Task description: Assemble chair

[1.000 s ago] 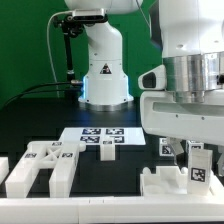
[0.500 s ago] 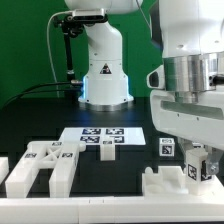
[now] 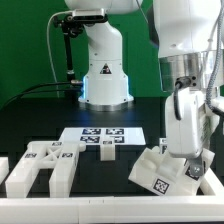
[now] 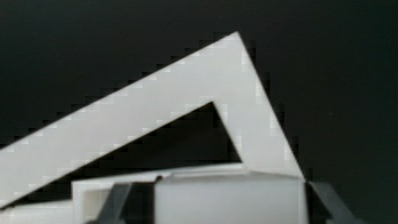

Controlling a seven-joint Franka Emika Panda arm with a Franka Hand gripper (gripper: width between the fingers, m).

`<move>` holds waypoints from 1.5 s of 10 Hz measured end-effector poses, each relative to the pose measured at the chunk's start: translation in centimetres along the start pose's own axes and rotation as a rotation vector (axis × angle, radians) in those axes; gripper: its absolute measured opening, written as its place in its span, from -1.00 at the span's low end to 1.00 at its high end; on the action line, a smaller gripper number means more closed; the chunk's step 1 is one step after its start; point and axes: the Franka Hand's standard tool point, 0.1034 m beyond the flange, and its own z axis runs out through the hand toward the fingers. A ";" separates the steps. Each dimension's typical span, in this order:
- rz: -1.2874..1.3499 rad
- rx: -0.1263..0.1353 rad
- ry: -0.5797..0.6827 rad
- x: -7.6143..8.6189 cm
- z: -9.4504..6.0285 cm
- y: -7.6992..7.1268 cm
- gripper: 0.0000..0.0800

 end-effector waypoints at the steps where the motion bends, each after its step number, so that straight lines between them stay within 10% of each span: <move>1: 0.018 -0.001 -0.003 -0.1 0.1 0.1 -0.28; 4: -0.019 -0.003 -0.002 -0.2 0.2 0.3 -0.28; 6: -0.023 -0.003 -0.003 -0.2 0.2 0.3 0.47; 9: -0.082 -0.001 -0.005 -0.2 -0.2 0.1 0.61; 12: -0.331 0.039 -0.042 0.1 -5.1 -2.8 0.62; 15: -0.326 0.032 -0.035 0.1 -4.3 -2.3 0.62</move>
Offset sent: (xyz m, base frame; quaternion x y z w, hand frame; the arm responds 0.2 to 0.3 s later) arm 0.0000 0.0000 0.0000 0.0000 0.0000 0.0000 1.0000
